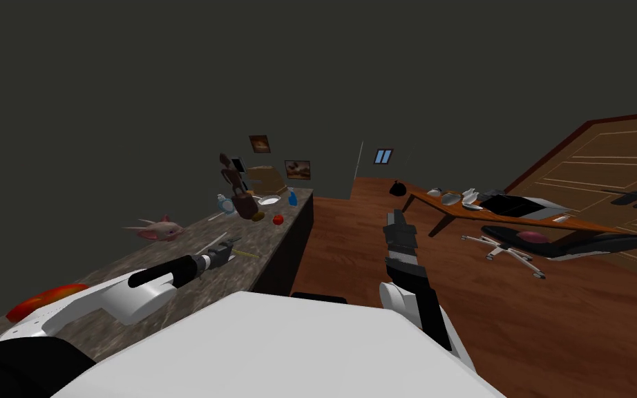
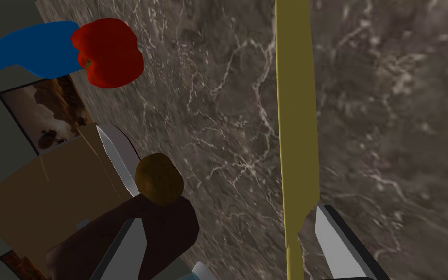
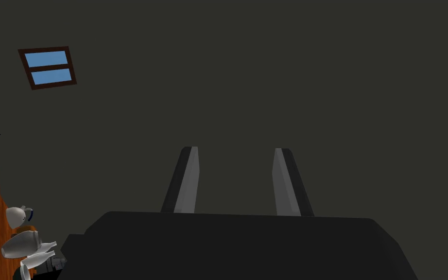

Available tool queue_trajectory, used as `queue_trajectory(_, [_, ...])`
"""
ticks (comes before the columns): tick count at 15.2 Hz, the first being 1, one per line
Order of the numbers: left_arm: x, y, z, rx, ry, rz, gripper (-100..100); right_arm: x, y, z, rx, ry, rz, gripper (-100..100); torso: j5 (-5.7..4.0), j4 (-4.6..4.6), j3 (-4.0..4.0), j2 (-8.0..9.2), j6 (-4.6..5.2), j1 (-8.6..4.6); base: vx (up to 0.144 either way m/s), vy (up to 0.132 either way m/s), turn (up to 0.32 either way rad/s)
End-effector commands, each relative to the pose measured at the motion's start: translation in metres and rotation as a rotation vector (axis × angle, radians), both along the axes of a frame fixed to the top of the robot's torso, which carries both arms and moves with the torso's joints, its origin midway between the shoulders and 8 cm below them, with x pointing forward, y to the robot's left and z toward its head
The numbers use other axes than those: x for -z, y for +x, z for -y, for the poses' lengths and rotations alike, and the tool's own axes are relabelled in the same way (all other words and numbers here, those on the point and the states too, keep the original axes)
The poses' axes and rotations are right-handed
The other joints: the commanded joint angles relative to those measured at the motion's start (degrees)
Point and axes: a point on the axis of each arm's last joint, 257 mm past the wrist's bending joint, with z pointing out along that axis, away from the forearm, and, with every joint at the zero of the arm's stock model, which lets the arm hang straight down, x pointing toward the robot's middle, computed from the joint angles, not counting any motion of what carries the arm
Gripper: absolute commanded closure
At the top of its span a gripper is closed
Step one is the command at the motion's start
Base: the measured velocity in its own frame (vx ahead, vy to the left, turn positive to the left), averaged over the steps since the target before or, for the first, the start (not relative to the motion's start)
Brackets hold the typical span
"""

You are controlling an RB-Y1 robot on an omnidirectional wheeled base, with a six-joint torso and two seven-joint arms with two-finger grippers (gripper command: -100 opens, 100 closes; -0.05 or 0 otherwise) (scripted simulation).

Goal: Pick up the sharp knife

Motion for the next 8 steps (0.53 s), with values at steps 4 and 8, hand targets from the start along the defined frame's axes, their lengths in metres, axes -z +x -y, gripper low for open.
queue_trajectory(4, [0.0028, -0.0039, -0.0054, -0.012, 0.0, -0.022, -100, 0.0, 0.0, 0.0, 0.0, 0.0, 0.0, 0, -0.01, -0.01, -0.02, -0.03, 0.02, -0.05, 0.005, -0.006, -0.033])
queue_trajectory(8, [0.0028, -0.0039, -0.0054, -0.012, 0.0, -0.022, -100, 0.0, 0.0, 0.0, 0.0, 0.0, 0.0, 0, 0.02, 0.01, 0.01, 0.02, 0.0, 0.03, -0.002, 0.005, 0.012])
